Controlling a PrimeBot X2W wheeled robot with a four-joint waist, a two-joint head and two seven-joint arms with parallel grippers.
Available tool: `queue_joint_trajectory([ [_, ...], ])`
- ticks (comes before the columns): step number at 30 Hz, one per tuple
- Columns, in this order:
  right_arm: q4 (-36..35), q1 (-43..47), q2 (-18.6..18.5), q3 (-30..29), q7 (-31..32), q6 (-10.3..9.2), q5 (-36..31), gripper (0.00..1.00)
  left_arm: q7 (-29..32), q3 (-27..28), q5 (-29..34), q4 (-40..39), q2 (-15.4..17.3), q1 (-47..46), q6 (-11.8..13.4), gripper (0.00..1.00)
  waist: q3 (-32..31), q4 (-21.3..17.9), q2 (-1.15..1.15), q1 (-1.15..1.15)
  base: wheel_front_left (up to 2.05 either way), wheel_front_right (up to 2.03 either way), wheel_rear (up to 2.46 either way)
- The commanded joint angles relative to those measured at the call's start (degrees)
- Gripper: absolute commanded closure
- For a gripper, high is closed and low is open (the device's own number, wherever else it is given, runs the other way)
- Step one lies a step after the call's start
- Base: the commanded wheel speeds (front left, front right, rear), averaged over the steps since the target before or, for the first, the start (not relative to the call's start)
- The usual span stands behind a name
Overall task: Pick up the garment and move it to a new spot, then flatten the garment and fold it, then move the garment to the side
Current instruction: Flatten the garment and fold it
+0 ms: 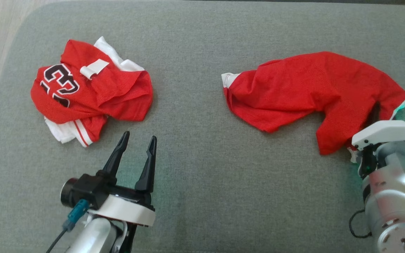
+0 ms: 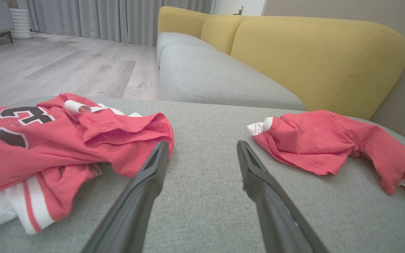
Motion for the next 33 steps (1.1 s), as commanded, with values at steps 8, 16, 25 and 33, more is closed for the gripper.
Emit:
queue_joint_trajectory([
  [8,-11.09,-8.62,0.23,-1.73,-0.78,0.43,-5.34,1.0,-0.55,4.17,1.0,-1.14,-0.98,-0.95,-0.7,0.0,-2.88,-0.33,0.0,-0.01,0.0,0.0,0.0],
  [16,-27.08,-18.66,0.22,4.35,1.63,0.43,-14.95,1.0,-0.56,6.36,1.69,-1.13,-3.09,2.25,-1.13,0.0,-7.54,1.4,0.0,-0.01,0.0,0.0,0.0],
  [25,-16.6,-12.04,0.22,33.64,2.93,0.43,-12.61,1.0,-0.56,6.87,2.53,-0.63,-4.04,3.2,-2.27,0.0,-7.68,3.8,0.0,-0.01,0.0,0.0,0.0],
  [33,-4.38,-0.96,0.22,62.21,1.07,0.43,2.62,1.0,-0.2,5.25,2.99,1.12,-4.65,1.27,-3.52,0.0,-6.36,6.23,0.0,-0.01,0.0,0.0,0.0],
])
